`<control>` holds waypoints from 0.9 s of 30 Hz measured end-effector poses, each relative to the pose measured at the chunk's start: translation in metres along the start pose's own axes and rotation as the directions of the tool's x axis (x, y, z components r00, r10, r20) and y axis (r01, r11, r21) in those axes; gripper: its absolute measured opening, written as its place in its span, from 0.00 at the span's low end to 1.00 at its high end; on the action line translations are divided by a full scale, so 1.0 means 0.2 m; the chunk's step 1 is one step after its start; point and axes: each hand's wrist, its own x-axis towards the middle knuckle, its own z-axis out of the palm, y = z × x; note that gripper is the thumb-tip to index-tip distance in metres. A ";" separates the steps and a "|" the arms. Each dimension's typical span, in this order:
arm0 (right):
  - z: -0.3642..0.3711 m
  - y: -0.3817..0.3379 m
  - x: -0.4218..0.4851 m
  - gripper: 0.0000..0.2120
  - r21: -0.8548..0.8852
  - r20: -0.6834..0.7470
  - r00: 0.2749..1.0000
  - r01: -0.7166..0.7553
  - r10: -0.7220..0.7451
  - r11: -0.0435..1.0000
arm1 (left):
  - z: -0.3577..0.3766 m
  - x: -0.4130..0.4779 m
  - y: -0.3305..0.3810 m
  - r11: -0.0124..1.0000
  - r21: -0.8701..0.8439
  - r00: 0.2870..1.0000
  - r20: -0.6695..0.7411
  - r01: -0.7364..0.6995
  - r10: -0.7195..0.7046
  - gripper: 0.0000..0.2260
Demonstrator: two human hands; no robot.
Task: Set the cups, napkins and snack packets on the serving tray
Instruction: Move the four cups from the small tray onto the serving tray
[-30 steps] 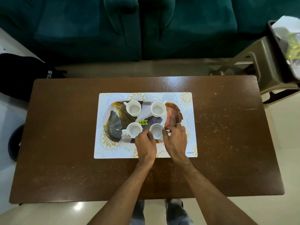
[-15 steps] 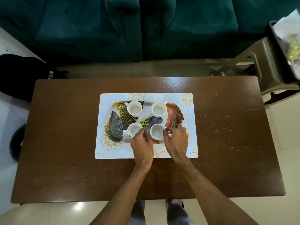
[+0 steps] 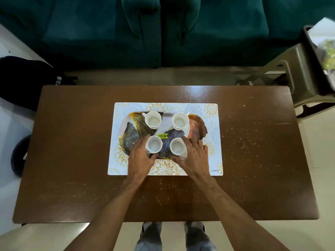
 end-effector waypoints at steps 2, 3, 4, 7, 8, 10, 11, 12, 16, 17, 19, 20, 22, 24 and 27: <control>0.02 0.00 0.01 0.35 -0.003 -0.065 0.998 0.020 -0.021 1.000 | 0.00 -0.01 0.00 1.000 -0.007 0.999 -0.036 0.002 -0.002 0.32; 0.02 -0.01 0.01 0.33 0.000 -0.090 0.996 0.017 -0.017 1.000 | 0.00 -0.02 0.00 1.000 -0.007 0.999 -0.053 0.005 -0.005 0.31; 0.02 -0.01 0.02 0.32 -0.004 -0.103 0.995 0.011 -0.012 1.000 | 0.00 -0.03 0.01 1.000 -0.006 0.998 -0.069 0.012 -0.012 0.30; 0.04 -0.03 0.01 0.32 -0.013 -0.127 0.992 -0.009 0.007 1.000 | 0.01 -0.05 0.04 0.998 -0.028 0.993 -0.105 0.056 -0.059 0.30; 0.05 -0.04 0.01 0.32 -0.007 -0.141 0.990 -0.011 0.010 1.000 | 0.01 -0.06 0.05 0.996 -0.036 0.990 -0.111 0.079 -0.083 0.31; 0.06 -0.05 0.00 0.31 -0.001 -0.176 0.984 -0.012 0.012 1.000 | 0.02 -0.07 0.06 0.992 -0.042 0.984 -0.125 0.122 -0.126 0.31; 0.07 -0.05 -0.01 0.30 -0.003 -0.192 0.981 -0.016 0.015 1.000 | 0.02 -0.07 0.06 0.989 -0.041 0.981 -0.130 0.141 -0.145 0.32; 0.07 -0.05 -0.01 0.30 -0.006 -0.202 0.979 -0.022 0.020 1.000 | 0.03 -0.07 0.06 0.987 -0.039 0.978 -0.134 0.158 -0.162 0.32; 0.07 -0.06 -0.01 0.31 0.005 -0.215 0.976 -0.045 0.045 0.999 | 0.04 -0.08 0.07 0.980 -0.035 0.969 -0.146 0.194 -0.197 0.33; 0.07 -0.06 -0.01 0.31 0.005 -0.212 0.976 -0.048 0.048 0.999 | 0.04 -0.08 0.07 0.980 -0.039 0.969 -0.149 0.195 -0.199 0.33; 0.07 -0.06 -0.01 0.32 0.003 -0.208 0.976 -0.059 0.058 0.998 | 0.05 -0.08 0.07 0.980 -0.050 0.968 -0.154 0.191 -0.197 0.33; 0.07 -0.06 -0.01 0.33 -0.002 -0.205 0.977 -0.065 0.063 0.998 | 0.05 -0.08 0.07 0.980 -0.056 0.969 -0.150 0.191 -0.197 0.33; 0.07 -0.05 -0.01 0.36 -0.014 -0.196 0.979 -0.067 0.063 0.998 | 0.05 -0.08 0.06 0.980 -0.067 0.970 -0.142 0.187 -0.195 0.35; 0.05 -0.04 -0.01 0.42 0.009 -0.199 0.978 -0.060 0.061 0.998 | 0.04 -0.09 0.06 0.982 -0.069 0.974 -0.133 0.178 -0.186 0.40; -0.01 -0.05 0.00 0.43 0.134 -0.218 0.967 -0.102 0.130 0.986 | 0.00 -0.09 0.08 0.984 -0.107 0.976 -0.153 0.141 -0.156 0.44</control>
